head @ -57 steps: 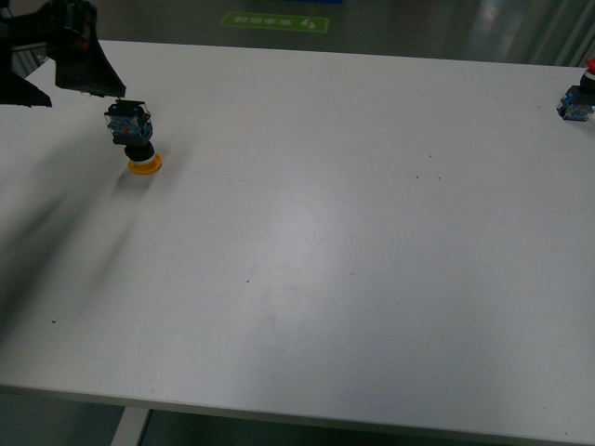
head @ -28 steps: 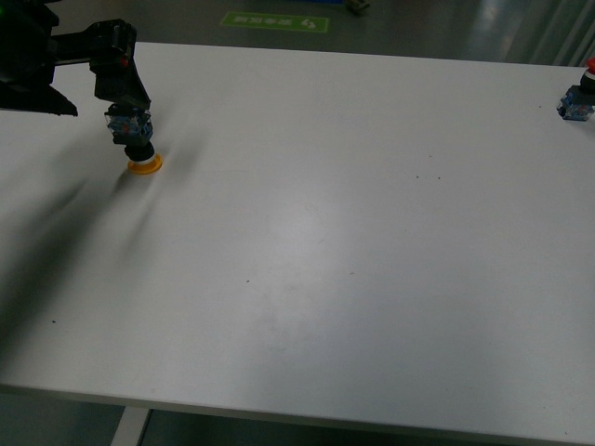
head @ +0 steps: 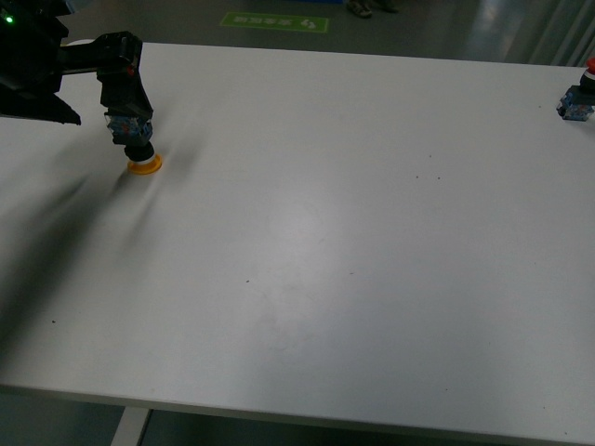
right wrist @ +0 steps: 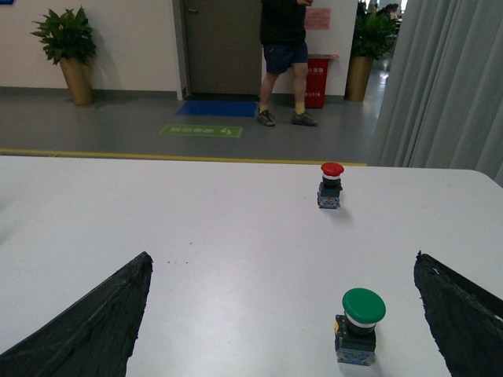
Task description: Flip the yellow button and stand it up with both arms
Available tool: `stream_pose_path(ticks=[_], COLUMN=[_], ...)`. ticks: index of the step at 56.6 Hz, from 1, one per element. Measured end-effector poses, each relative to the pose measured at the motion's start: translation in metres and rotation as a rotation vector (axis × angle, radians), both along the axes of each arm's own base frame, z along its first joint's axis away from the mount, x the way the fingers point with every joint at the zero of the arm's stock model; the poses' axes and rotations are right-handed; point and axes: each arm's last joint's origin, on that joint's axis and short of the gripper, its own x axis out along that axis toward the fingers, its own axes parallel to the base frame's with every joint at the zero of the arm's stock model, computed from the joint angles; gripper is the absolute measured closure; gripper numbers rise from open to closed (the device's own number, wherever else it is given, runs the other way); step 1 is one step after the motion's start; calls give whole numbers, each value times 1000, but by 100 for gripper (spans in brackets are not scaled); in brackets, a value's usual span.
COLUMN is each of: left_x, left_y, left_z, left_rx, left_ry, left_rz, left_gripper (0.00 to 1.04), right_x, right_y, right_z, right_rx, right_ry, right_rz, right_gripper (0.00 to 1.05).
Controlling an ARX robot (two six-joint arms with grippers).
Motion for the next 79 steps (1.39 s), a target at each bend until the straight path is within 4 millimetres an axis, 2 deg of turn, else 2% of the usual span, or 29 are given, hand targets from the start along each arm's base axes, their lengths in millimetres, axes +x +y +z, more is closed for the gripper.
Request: stream_pose_path(ticks=[12, 15, 20, 29, 33, 44, 47, 53, 60, 72, 79], left_x=[7, 10, 13, 19, 20, 14, 9, 5, 3, -1, -5], left_y=[2, 2, 2, 1, 1, -10, -18, -34, -70, -124, -160], left_z=[-6, -7, -7, -7, -6, 9, 25, 48, 72, 77, 87], left_rx=[-6, -7, -10, -34, -74, -383, -516, -672, -869, -1084, -1235], left_ry=[24, 25, 29, 36, 31, -42, -100, -164, -251, -262, -284], left_rz=[0, -1, -1, 12, 18, -17, -49, -91, -157, -231, -309], left_gripper=[9, 21, 33, 67, 69, 69, 69, 69, 69, 69, 69], right_x=[0, 0, 0, 0, 0, 0, 0, 0, 0, 0, 0], right_y=[0, 0, 0, 0, 0, 0, 0, 0, 0, 0, 0], right_z=[0, 0, 0, 0, 0, 0, 0, 0, 0, 0, 0], right_rx=[0, 0, 0, 0, 0, 0, 0, 0, 0, 0, 0], right_ry=[0, 0, 0, 0, 0, 0, 0, 0, 0, 0, 0], right_rz=[0, 0, 0, 0, 0, 0, 0, 0, 0, 0, 0], right_gripper=[7, 7, 7, 7, 7, 7, 7, 7, 7, 7, 7])
